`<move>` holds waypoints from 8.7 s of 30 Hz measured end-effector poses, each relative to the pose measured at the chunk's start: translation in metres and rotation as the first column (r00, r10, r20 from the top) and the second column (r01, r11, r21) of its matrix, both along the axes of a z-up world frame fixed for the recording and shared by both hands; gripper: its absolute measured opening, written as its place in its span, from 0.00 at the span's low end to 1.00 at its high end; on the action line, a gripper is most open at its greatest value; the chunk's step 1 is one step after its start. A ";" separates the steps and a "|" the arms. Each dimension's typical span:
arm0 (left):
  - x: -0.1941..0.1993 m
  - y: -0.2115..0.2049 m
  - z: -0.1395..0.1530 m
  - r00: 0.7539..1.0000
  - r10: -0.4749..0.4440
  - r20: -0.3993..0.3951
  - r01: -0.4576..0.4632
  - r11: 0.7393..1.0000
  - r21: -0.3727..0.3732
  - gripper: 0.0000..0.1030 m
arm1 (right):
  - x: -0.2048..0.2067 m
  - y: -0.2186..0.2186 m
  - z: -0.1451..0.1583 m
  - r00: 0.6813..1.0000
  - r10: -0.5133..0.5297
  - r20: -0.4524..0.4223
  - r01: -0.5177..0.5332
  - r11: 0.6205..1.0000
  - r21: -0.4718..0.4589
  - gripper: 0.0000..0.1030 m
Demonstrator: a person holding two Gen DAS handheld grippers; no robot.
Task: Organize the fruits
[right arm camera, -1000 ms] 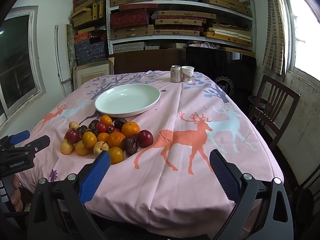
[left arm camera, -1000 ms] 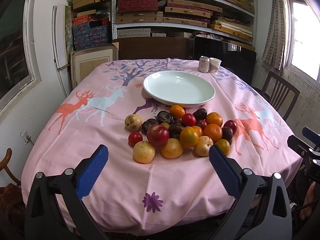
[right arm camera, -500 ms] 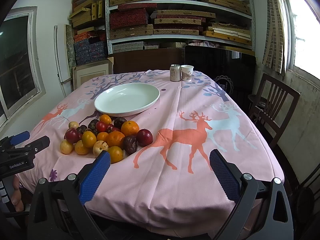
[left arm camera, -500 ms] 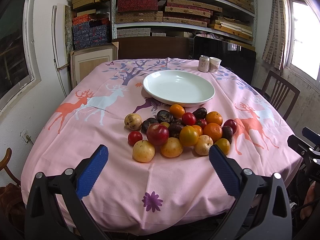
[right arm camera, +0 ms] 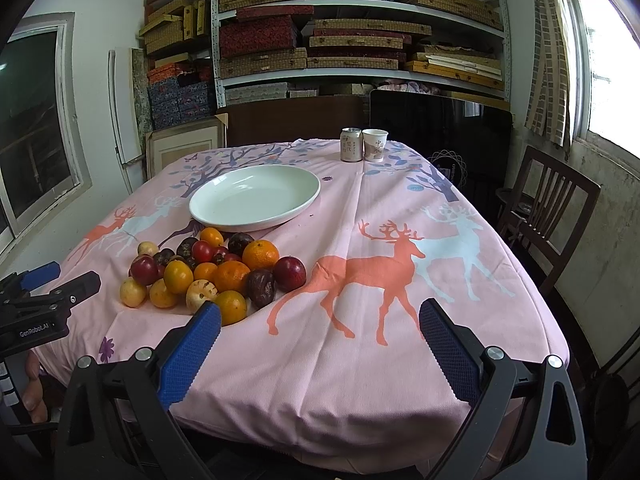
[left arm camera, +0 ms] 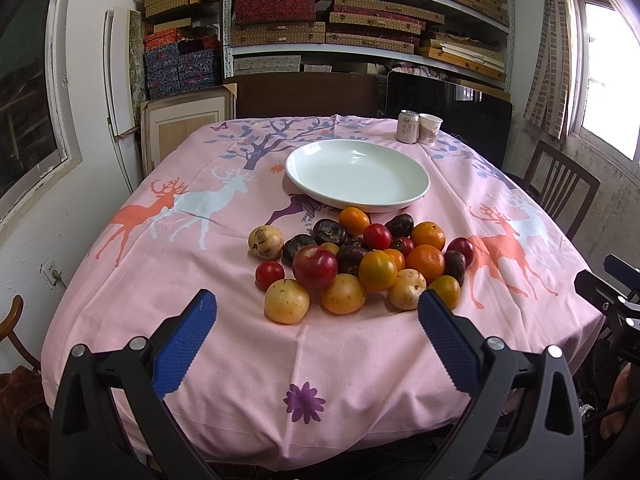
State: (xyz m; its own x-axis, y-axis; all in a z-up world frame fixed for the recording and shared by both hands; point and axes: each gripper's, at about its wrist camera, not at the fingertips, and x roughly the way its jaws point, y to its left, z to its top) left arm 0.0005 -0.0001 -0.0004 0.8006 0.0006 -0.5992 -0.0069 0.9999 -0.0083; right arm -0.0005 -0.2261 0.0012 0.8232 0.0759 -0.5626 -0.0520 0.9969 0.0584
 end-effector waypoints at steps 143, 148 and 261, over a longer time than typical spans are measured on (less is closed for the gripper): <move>0.313 0.020 -0.022 0.976 -0.132 -0.171 0.115 0.988 -0.106 0.66 | 0.315 0.092 -0.026 0.947 0.305 -0.097 -0.311 0.949 -0.046 0.66; 0.264 0.029 -0.007 0.982 -0.156 -0.107 0.145 0.984 -0.099 0.73 | 0.288 0.062 -0.015 0.955 0.287 -0.078 -0.284 0.958 0.047 0.66; 0.069 0.031 -0.074 0.968 -0.195 -0.158 0.191 0.981 -0.037 0.38 | 0.136 -0.002 -0.030 0.953 0.293 -0.080 -0.273 0.941 0.199 0.20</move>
